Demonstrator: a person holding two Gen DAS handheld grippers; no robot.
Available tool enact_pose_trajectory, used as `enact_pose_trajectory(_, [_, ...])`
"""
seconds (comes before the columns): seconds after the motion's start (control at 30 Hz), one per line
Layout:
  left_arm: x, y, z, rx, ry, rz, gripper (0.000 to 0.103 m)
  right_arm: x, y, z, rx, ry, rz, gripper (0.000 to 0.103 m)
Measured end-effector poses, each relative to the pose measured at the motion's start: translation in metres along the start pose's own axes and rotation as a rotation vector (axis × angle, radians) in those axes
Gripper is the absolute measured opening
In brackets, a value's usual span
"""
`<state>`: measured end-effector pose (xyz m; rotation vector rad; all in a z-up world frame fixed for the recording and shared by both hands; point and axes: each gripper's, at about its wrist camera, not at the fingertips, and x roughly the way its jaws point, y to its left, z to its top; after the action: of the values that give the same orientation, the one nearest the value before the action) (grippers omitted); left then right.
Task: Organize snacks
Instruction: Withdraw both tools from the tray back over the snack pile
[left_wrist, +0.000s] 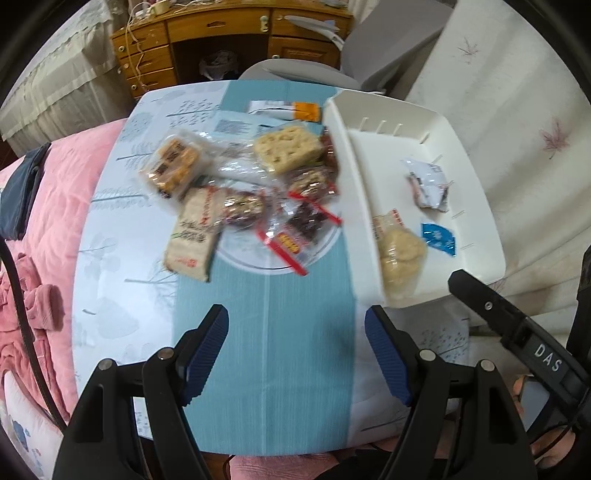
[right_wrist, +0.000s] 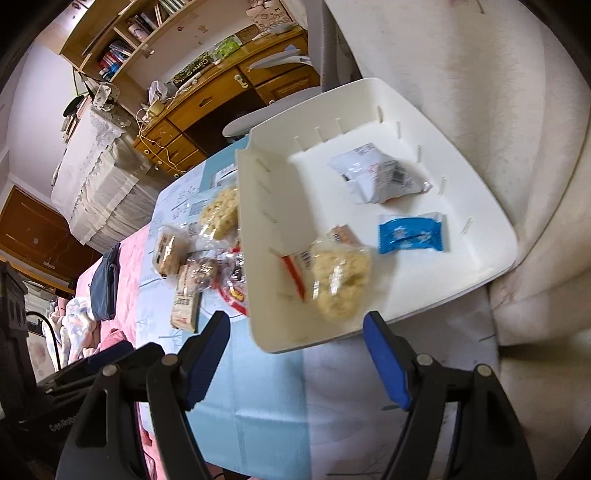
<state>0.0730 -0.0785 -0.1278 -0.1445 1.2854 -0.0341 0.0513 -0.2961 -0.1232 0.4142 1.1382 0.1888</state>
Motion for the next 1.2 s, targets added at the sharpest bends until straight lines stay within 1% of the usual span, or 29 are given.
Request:
enact_pose_trajectory(0.27, [-0.011, 0.061, -0.001, 0.004, 0.005, 0.029, 0.075, 0.01, 0.046, -0.017, 0.028, -0.03, 0.014, 0.075])
enact_pose_trajectory(0.53, [-0.019, 0.119, 0.01, 0.04, 0.004, 0.042, 0.075, 0.031, 0.097, -0.033, 0.061, -0.045, 0.021, 0.075])
enact_pose_trajectory(0.93, [-0.013, 0.198, 0.047, 0.093, -0.015, 0.044, 0.075, 0.08, 0.164, -0.054, 0.1, -0.028, -0.011, 0.075])
enact_pose_trajectory(1.07, [-0.007, 0.214, 0.063, 0.105, -0.019, 0.041, 0.078, 0.098, 0.182, -0.059, 0.093, -0.001, -0.024, 0.075])
enact_pose_trajectory(1.2, [0.002, 0.222, 0.079, 0.12, -0.015, 0.042, 0.08, 0.116, 0.193, -0.062, 0.085, 0.031, -0.045, 0.075])
